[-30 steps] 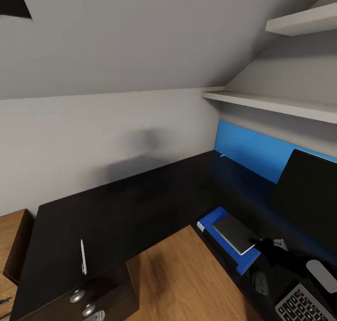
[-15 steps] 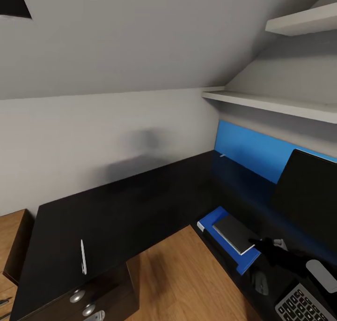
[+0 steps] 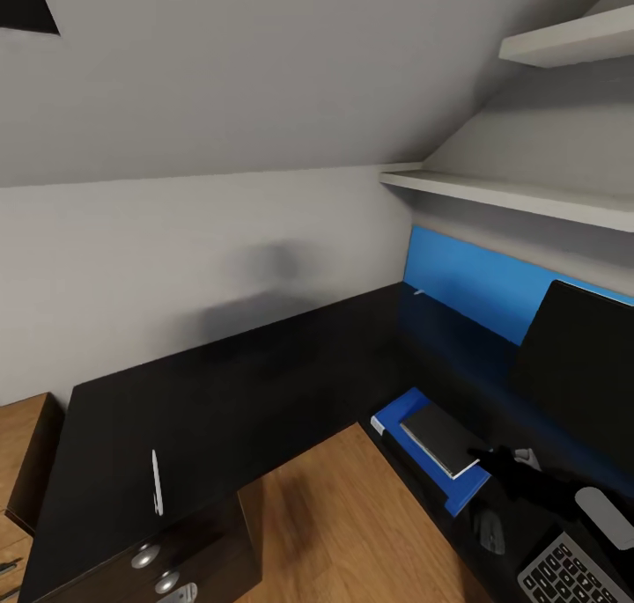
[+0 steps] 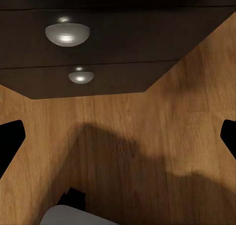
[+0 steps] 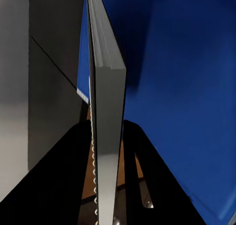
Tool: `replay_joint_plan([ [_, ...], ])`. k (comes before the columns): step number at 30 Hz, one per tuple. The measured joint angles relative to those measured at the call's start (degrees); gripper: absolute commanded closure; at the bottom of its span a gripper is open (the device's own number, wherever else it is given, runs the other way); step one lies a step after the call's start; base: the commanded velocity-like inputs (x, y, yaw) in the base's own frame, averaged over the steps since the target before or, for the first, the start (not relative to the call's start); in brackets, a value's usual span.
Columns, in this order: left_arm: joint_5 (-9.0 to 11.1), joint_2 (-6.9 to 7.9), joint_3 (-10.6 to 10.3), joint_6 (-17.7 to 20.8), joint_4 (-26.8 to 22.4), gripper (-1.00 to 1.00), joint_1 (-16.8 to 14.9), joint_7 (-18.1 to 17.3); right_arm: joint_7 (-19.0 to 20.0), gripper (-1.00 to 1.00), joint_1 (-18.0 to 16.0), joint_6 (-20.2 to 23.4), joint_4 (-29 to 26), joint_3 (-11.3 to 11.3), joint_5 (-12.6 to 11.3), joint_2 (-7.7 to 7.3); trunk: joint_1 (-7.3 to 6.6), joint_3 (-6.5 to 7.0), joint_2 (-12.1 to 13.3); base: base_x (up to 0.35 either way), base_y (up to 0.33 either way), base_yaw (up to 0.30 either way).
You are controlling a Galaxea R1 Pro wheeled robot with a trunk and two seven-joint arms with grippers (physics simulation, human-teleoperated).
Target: In the bedroom, organize the workspace by keeping the computer under the desk, ensuring the monitor is on the desk, placing the keyboard on the desk next to the monitor, placing the mouse on the desk next to the keyboard, moving the folder from the swivel chair onto the desk next to the mouse, stacking the notebook on top of the folder with the pen on top of the notebook, and positioning the swivel chair next to the desk.
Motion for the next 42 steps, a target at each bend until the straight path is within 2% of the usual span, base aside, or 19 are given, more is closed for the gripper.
replay_joint_plan([
  [42, 0.00, 0.00, -0.01, 0.00, 0.01, -1.00, -0.01, 0.00, 0.24, 1.00, 0.00, 0.02, 0.00, -0.11, 0.38, 0.01, 0.00, 0.00, 0.00, -0.015, 0.013, 0.000],
])
